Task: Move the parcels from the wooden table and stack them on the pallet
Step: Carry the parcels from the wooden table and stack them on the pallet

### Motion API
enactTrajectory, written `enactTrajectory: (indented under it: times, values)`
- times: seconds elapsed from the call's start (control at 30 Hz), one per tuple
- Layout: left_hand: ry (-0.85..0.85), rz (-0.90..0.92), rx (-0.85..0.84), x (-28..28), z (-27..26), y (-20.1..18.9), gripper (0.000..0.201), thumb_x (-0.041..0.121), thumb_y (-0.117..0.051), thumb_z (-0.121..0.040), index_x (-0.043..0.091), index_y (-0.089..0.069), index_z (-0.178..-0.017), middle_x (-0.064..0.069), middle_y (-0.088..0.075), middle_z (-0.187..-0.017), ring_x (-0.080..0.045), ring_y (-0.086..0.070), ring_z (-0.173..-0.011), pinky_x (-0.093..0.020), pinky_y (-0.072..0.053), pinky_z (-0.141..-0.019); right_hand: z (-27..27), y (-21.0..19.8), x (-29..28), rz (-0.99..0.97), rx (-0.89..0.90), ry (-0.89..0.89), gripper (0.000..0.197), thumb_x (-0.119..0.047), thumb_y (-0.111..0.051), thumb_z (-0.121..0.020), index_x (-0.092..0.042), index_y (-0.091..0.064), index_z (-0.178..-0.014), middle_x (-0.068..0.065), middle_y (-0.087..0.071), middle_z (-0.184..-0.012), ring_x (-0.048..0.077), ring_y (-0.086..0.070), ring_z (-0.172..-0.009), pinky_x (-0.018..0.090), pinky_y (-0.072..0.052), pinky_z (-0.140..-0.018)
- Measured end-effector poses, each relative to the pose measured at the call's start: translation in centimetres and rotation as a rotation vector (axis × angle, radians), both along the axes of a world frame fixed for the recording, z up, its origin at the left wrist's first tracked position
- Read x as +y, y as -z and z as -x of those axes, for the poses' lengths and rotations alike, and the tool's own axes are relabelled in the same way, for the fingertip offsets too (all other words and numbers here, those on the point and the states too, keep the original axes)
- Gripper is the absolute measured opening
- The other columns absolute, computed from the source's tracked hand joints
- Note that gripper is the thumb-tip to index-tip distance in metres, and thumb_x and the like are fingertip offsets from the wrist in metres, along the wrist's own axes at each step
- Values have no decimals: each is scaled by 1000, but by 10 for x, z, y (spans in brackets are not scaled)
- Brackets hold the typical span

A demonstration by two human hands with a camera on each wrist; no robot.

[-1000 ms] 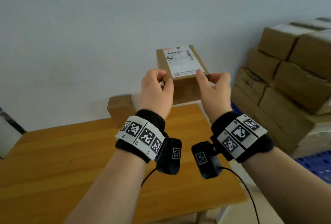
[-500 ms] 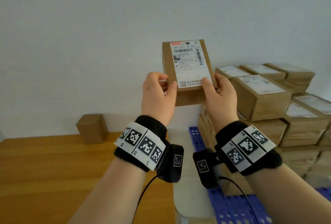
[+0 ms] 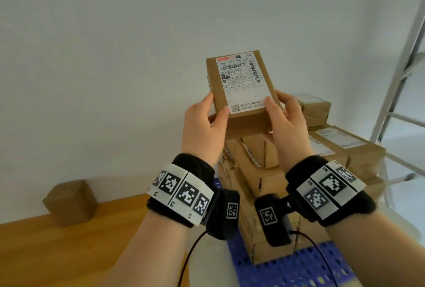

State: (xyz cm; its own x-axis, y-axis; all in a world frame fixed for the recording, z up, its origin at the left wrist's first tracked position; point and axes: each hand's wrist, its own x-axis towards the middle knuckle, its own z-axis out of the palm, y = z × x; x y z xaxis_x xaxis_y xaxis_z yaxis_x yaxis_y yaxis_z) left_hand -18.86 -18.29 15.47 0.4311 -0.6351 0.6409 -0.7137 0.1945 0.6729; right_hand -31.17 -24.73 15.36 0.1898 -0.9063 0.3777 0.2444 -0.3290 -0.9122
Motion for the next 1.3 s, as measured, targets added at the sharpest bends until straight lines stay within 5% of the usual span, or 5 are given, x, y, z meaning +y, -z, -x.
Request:
enactTrajectory:
  times: [0.07, 0.43, 0.7, 1.0, 1.3]
  values:
    - [33, 11, 2, -8, 12, -3, 42, 27, -46, -96, 20, -45, -137, 4, -55, -129, -9, -51, -118, -32, -47, -98, 11, -3, -8, -14, -17, 6, 12, -34, -55, -92, -43, -51, -98, -14, -62, -101, 1, -59, -95, 35, -53, -91]
    - [93, 0, 3, -85, 107, -2, 47, 38, -39, -97, 20, -41, -140, 6, -52, -136, -7, -47, -125, -34, -41, -105, 103, -8, -93, -51, -75, 8, 11, -34, -53, -93, -39, -57, -102, -17, -61, -91, 1, -60, -86, 31, -55, -84]
    - [-171, -259, -50, -136, 164, 18, 44, 31, -34, -100, 15, -38, -140, -1, -43, -143, -15, -37, -133, -21, -26, -102, 167, 14, -176, -146, 20, -73, 23, -37, -51, -94, -33, -54, -116, -10, -60, -102, 11, -58, -99, 43, -53, -91]
    - [-428, -639, -332, -154, 154, 49, 40, 26, -34, -99, 15, -45, -135, -3, -35, -149, -23, -25, -140, -43, -21, -116, 159, 54, -199, -269, 224, -159, 44, -42, -47, -94, -27, -44, -135, -2, -57, -121, 19, -55, -108, 48, -51, -92]
    - [-486, -676, -467, -149, 150, 56, 44, 30, -34, -99, 22, -34, -142, 4, -35, -149, -15, -29, -138, -41, -18, -113, 141, 64, -198, -177, 375, -105, 44, -43, -39, -97, -23, -42, -136, -7, -52, -105, 15, -50, -99, 42, -49, -92]
